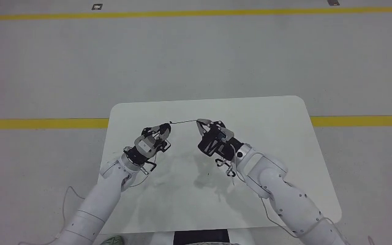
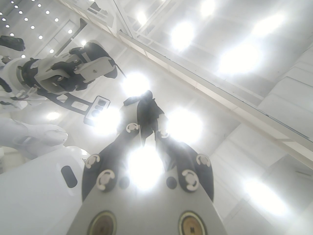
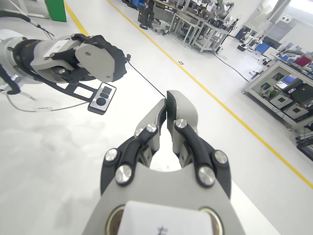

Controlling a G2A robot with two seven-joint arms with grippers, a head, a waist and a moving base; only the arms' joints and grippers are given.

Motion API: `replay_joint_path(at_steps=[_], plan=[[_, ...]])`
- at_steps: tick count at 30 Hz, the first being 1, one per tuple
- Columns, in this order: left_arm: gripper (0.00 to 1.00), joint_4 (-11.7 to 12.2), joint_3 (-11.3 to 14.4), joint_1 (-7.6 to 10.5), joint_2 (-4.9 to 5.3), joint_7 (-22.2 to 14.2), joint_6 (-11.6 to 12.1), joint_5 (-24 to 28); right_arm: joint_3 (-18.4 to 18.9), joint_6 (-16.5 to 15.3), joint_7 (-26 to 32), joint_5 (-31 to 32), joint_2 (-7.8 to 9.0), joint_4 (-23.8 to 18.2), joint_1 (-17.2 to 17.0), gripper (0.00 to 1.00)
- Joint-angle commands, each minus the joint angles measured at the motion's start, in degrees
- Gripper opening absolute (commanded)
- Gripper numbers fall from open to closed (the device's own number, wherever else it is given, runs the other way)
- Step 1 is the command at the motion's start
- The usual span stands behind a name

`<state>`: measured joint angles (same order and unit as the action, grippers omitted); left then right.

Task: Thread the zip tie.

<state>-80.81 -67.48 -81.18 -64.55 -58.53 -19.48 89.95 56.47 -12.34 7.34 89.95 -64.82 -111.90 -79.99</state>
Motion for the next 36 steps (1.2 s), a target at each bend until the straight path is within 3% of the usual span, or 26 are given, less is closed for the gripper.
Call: replay_joint_path(at_steps=[1,9,10,11,12,20,26,36], plan=[[0.00,0.0,0.0,0.00,0.00,0.0,0.0,0.0,0.1,0.0,0.0,0.0,0.02,-0.1,-0.1,0.00],[0.00,0.0,0.0,0.00,0.00,0.0,0.0,0.0,0.5,0.2,0.1,0.0,0.13,-0.4,-0.4,0.00],[0.00,0.0,0.0,0.00,0.00,0.0,0.0,0.0,0.6,0.3,0.2,0.0,0.15,-0.5,-0.5,0.09],[0.00,0.0,0.0,0.00,0.00,0.0,0.0,0.0,0.7,0.6,0.3,0.0,0.17,-0.6,-0.7,0.34],[0.00,0.0,0.0,0.00,0.00,0.0,0.0,0.0,0.9,1.2,0.5,0.0,0.18,-0.7,-0.9,1.00],[0.00,0.0,0.0,0.00,0.00,0.0,0.0,0.0,3.9,3.5,1.6,0.0,0.88,-2.4,-3.3,1.00],[0.00,0.0,0.0,0.00,0.00,0.0,0.0,0.0,6.6,3.5,2.0,0.0,1.82,-4.3,-5.7,1.00],[0.00,0.0,0.0,0.00,0.00,0.0,0.0,0.0,6.7,3.6,2.1,0.0,1.86,-4.4,-5.7,1.00]])
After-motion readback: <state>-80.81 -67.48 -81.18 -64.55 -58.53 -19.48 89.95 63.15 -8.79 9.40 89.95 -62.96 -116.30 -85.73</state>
